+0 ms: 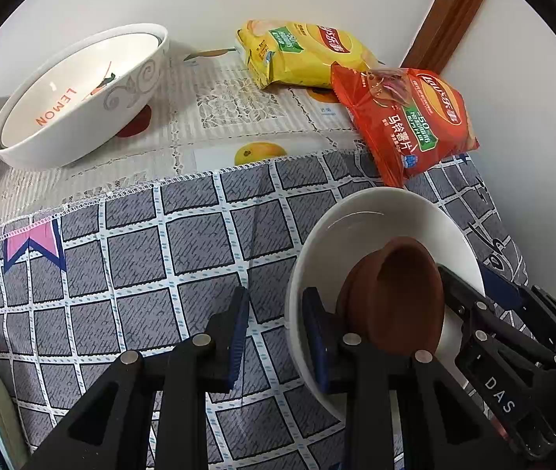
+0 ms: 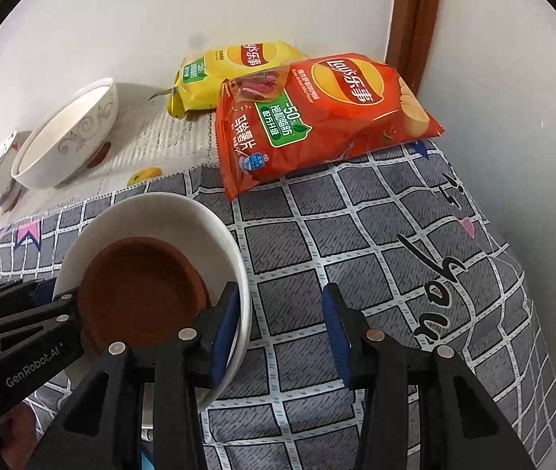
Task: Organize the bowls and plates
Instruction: 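Grasp the white bowl rim with the left gripper while the right gripper grasps the opposite rim, then lift the white bowl with both grippers and carry it over the teal plate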
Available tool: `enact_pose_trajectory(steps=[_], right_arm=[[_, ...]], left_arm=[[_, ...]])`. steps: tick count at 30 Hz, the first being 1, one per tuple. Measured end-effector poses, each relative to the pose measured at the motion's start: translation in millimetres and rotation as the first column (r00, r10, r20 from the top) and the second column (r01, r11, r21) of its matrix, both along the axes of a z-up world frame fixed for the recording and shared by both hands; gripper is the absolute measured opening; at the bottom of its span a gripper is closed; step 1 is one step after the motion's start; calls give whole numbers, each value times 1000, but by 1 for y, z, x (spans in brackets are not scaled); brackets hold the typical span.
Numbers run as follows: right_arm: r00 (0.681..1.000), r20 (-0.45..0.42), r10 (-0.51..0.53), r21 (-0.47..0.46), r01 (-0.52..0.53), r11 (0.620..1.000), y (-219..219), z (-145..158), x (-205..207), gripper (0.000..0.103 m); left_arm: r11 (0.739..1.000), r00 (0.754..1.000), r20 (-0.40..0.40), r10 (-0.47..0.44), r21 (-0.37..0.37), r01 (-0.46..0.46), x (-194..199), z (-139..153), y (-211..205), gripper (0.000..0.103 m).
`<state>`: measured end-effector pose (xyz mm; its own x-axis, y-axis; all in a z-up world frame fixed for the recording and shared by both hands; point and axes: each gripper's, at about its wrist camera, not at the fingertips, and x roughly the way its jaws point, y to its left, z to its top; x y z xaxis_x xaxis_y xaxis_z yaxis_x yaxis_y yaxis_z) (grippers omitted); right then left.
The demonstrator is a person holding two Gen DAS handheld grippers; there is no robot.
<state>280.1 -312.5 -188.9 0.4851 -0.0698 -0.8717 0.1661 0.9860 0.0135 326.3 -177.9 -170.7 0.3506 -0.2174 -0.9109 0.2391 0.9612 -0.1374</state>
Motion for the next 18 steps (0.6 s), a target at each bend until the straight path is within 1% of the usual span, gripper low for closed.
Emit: enact_pose_trajectory(steps=[6, 11, 18], right_arm=[[998, -56, 3, 20, -2, 1000, 0, -2, 5, 41], [997, -73, 5, 41, -2, 999, -1, -4, 8, 41], [997, -82, 10, 56, -6, 998, -2, -4, 9, 41]], left_arm=[[1000, 1000, 8, 3, -12, -3, 0, 1, 0, 24], [1000, 1000, 16, 3, -8, -3, -2, 1, -1, 23], [1000, 1000, 7, 3, 1, -3, 0, 1, -2, 24]])
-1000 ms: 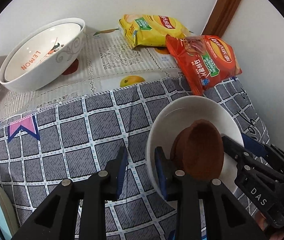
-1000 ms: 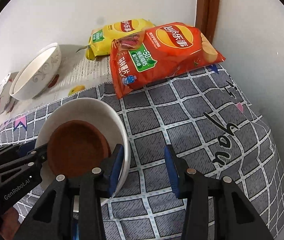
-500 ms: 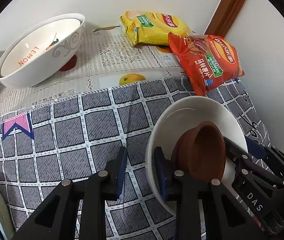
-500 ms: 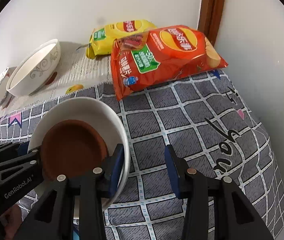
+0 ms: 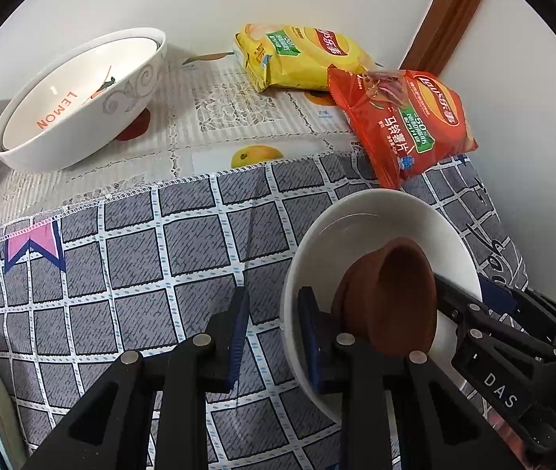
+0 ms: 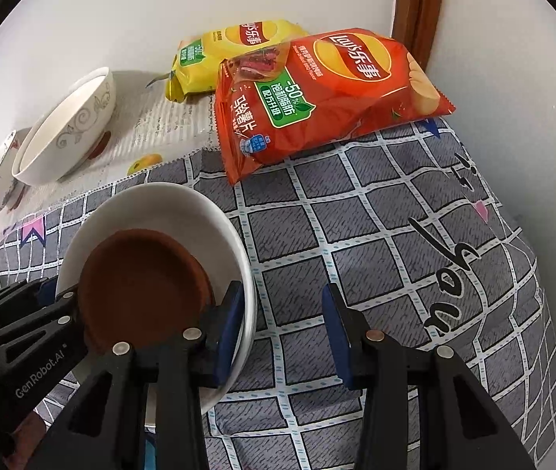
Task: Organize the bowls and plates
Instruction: 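Lift the white bowl with both grippers and carry it over the teal plate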
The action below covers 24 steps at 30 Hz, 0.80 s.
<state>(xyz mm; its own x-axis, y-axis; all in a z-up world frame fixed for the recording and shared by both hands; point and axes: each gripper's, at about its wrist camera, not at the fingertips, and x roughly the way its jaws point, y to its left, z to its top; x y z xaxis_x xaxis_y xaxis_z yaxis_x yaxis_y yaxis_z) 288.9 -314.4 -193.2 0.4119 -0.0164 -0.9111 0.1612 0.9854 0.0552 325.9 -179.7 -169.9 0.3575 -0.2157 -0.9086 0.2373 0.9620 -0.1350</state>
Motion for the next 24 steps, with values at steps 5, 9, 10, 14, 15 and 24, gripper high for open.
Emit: enact_pose_trajectory(steps=[5, 9, 10, 14, 15, 24], right_arm=[[1000, 6, 1, 1, -1, 1000, 1, 0, 0, 40], [1000, 24, -1, 11, 1, 1000, 1, -1, -2, 36], [1000, 26, -1, 15, 1, 1000, 1, -1, -2, 34], [999, 21, 24, 48, -25, 999, 5, -1, -1, 14], [999, 21, 33, 49, -34, 998, 8, 0, -1, 9], [1000, 27, -16, 86, 13, 996, 9, 2, -3, 8]], left_arm=[[1000, 1000, -5, -7, 7, 7, 2, 0, 0, 24], [1000, 1000, -1, -5, 11, 5, 1, 0, -1, 24], [1000, 1000, -1, 0, 8, 0, 1, 0, -1, 23], [1000, 1000, -8, -6, -10, 6, 0, 0, -1, 17], [999, 1000, -15, -18, -34, 17, 0, -1, -1, 11], [998, 1000, -27, -3, -57, 2, -7, 2, 2, 10]])
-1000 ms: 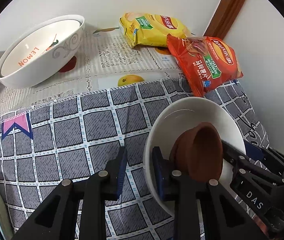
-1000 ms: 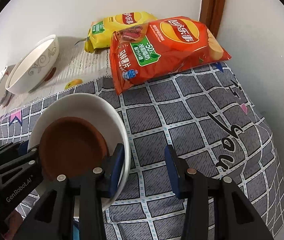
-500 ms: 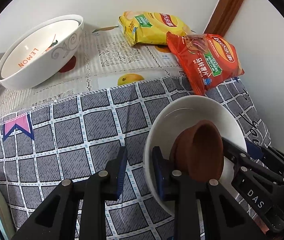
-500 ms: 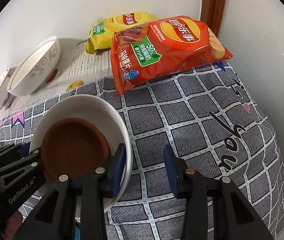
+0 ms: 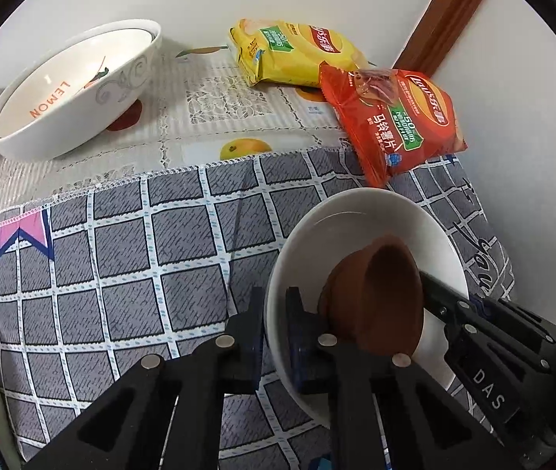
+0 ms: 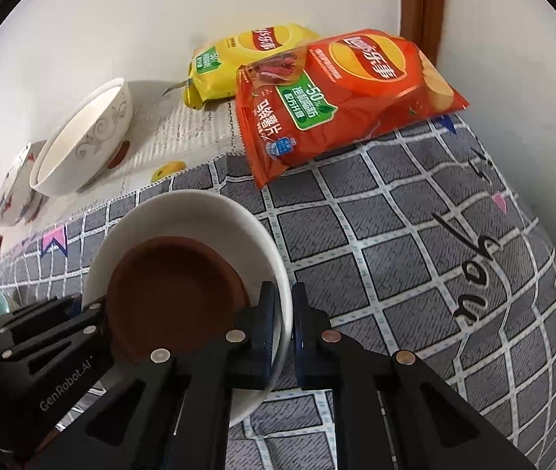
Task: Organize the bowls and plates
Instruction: 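Lift the white bowl with both grippers and carry it over the teal plate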
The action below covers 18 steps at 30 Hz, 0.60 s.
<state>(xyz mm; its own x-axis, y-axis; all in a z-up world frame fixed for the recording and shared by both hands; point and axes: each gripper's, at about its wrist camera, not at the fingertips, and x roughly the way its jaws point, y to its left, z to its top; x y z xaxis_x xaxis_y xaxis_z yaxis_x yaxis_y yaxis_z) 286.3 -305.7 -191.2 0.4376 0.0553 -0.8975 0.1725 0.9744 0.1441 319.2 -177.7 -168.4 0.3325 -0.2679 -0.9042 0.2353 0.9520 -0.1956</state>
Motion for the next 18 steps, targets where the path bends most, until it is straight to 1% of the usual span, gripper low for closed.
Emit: enact_pose_trajectory(steps=[3, 7, 11, 18], right_arm=[[1000, -1, -2, 13, 2, 1000, -1, 3, -4, 8], [1000, 6, -9, 12, 9, 1000, 4, 8, -11, 8], [1000, 18, -16, 27, 15, 1000, 10, 17, -18, 8], [999, 46, -18, 21, 17, 1000, 26, 37, -27, 8]], left_arm=[[1000, 1000, -15, 6, -9, -6, -4, 2, 4, 11], [1000, 1000, -14, 13, -15, -13, -9, 6, 9, 10], [1000, 1000, -1, 19, -13, -19, -16, 16, 16, 10], [999, 999, 19, 36, -16, -36, -26, 34, 33, 10]])
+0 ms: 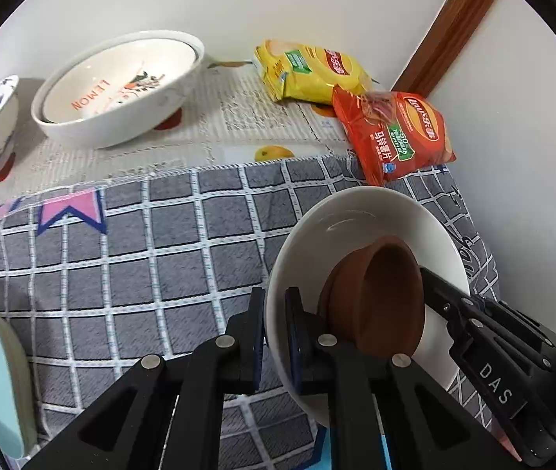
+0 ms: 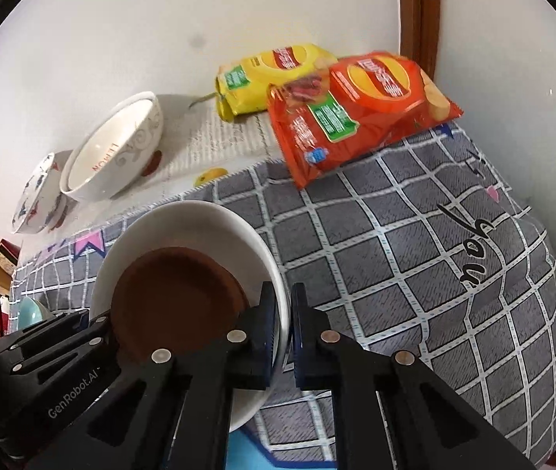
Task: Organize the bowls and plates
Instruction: 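Lift the white bowl with both grippers and carry it over the teal plate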
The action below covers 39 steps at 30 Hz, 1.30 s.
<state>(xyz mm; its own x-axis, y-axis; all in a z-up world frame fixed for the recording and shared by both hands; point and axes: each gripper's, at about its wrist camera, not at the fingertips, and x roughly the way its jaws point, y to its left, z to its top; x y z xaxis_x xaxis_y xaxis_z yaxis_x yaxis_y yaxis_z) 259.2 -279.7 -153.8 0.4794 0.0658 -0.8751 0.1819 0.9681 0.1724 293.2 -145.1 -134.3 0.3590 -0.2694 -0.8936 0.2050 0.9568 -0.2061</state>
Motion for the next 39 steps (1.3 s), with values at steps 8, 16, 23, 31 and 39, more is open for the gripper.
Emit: enact_pose_trajectory(steps=[8, 16, 23, 31, 39], right_arm=[[999, 39, 20, -6, -20, 1000, 26, 22, -8, 8], [998, 58, 36, 5, -36, 999, 56, 32, -16, 8], [996, 68, 54, 5, -55, 998, 81, 37, -23, 8], [994, 79, 71, 0, -71, 997, 108, 42, -26, 8], [992, 78, 101, 6, -101, 995, 140, 41, -24, 8]], left_arm=[[1000, 999, 32, 15, -4, -15, -12, 20, 26, 10], [999, 998, 41, 43, -17, -43, -22, 29, 60, 10], [998, 997, 53, 57, -23, -56, -31, 35, 85, 10], [997, 995, 62, 80, -28, -79, -38, 38, 112, 10], [993, 991, 60, 116, -30, -115, -43, 36, 146, 10]])
